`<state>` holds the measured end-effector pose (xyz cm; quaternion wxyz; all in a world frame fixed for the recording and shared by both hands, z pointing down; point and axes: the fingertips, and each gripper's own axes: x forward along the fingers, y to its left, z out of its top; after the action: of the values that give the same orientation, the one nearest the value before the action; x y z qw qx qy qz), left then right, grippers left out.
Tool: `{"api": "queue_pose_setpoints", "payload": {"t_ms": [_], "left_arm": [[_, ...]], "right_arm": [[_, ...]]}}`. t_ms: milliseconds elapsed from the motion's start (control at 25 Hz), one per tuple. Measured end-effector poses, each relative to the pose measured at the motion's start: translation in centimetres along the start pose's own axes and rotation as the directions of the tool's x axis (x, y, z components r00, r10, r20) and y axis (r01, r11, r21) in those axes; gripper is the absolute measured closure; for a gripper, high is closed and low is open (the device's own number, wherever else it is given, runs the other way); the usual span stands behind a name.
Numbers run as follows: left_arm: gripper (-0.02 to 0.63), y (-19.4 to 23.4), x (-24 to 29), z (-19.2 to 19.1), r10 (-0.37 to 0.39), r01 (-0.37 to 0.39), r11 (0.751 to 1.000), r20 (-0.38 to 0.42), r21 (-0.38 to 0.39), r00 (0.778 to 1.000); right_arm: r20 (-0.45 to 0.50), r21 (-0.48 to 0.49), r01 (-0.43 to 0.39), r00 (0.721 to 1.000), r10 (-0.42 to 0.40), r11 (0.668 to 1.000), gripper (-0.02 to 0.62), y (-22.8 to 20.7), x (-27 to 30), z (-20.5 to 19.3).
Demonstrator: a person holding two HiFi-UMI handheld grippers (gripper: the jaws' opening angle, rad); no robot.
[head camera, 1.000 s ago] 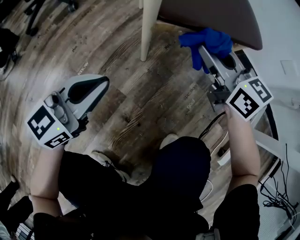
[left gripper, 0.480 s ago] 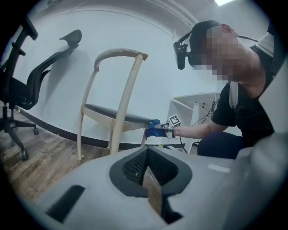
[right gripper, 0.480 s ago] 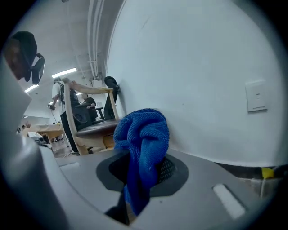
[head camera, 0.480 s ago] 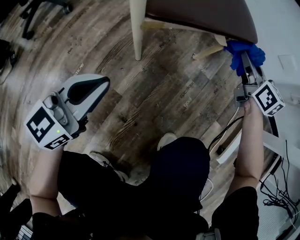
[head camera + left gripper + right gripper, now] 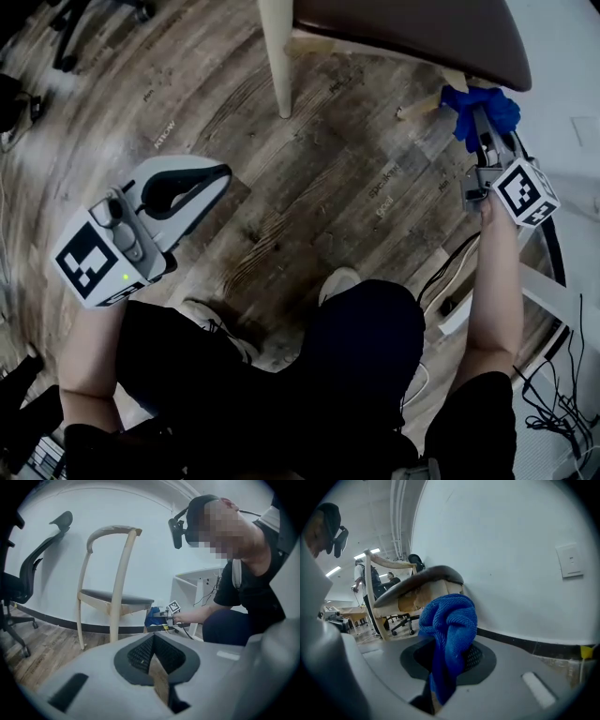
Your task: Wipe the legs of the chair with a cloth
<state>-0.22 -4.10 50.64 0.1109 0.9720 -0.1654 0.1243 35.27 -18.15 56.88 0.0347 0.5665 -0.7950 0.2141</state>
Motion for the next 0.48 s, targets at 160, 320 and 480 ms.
{"api": "queue_pose_setpoints", "payload": {"t_ms": [160,320,480], "left_arm": [[0.604,0.5,-0.2,-0.6,0.019,-0.019,1.0,-0.015,-0.013,1.0],[0.604,0.8,-0.2,-1.2,0.023,-0.023,0.999,-0.029,-0.028,0.999],[0.604,1.0,-0.5,-1.8,0.029,-0.031,0.999,-0.048,-0.041,0.998]], "right_arm": [[-0.024,0.036,0.012,1.0,-0.011,0.999,0.518,-1.2,1.5,-3.4],[-0.054,0.066,0.028,0.998,-0.025,0.997,0.518,-2.5,2.8,-6.9],[-0.13,0.078,0.055,0.99,-0.045,0.995,0.518,-3.9,4.6,-11.9]]}}
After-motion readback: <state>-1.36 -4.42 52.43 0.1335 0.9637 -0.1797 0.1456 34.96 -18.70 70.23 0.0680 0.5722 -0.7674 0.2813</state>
